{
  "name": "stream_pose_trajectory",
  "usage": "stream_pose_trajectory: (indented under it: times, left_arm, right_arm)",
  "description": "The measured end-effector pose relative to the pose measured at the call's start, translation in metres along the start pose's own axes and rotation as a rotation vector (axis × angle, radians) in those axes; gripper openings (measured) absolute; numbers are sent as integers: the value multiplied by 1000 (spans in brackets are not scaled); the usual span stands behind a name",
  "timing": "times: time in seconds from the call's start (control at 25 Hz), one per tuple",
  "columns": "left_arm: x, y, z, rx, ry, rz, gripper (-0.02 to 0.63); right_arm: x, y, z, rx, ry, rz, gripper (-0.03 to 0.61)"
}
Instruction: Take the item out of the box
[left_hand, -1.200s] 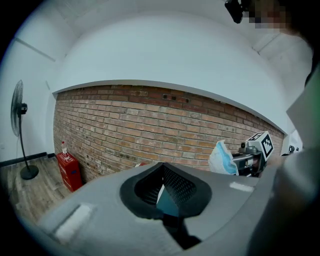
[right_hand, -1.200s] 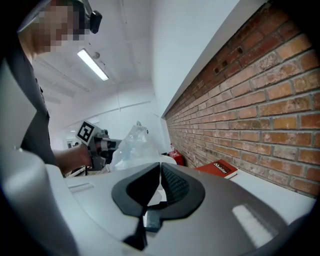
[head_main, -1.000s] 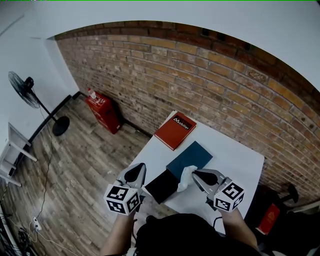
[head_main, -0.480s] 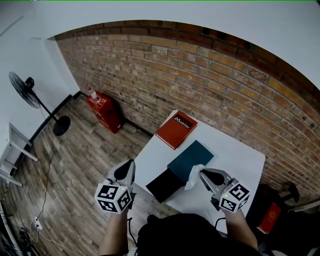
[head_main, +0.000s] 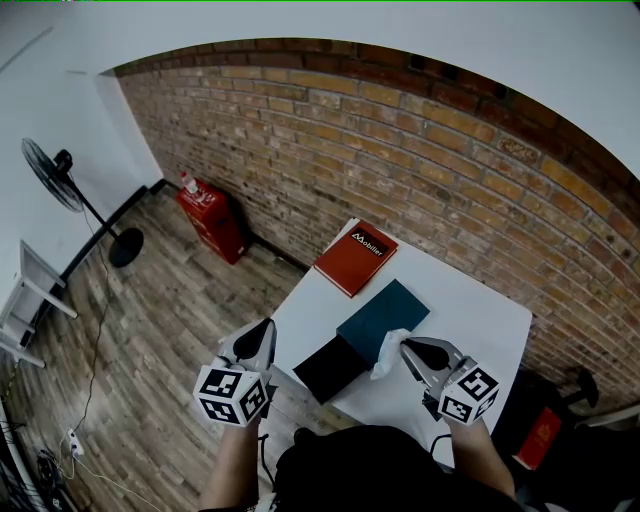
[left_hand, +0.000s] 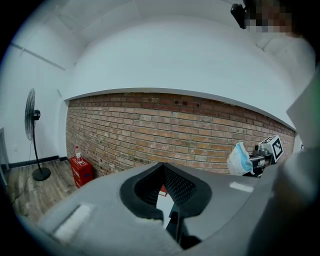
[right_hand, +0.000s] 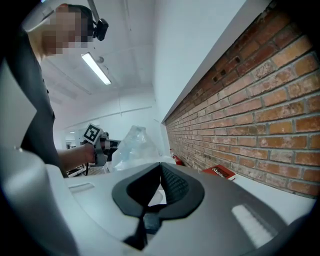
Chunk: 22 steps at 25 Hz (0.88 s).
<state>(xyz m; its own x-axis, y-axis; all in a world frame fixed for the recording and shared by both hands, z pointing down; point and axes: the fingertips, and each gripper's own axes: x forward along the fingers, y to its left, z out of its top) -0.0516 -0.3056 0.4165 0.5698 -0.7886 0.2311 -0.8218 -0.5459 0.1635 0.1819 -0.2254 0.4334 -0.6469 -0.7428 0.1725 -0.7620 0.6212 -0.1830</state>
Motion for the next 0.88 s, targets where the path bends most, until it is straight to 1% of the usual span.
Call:
stream_pose_trajectory:
  times: [0.16,0.44,0.88]
  left_arm:
    - [3,-3,-2,1,3,-4,5]
    - [10,-16,-9,3,23,-40,5]
    - [13,-13,-11,-9,29,-40,5]
  right_arm:
    - [5,5,-8,3,22,13,3]
    - [8,7,-11,12,27,17,3]
    - [13,10,-13,19,33,34,3]
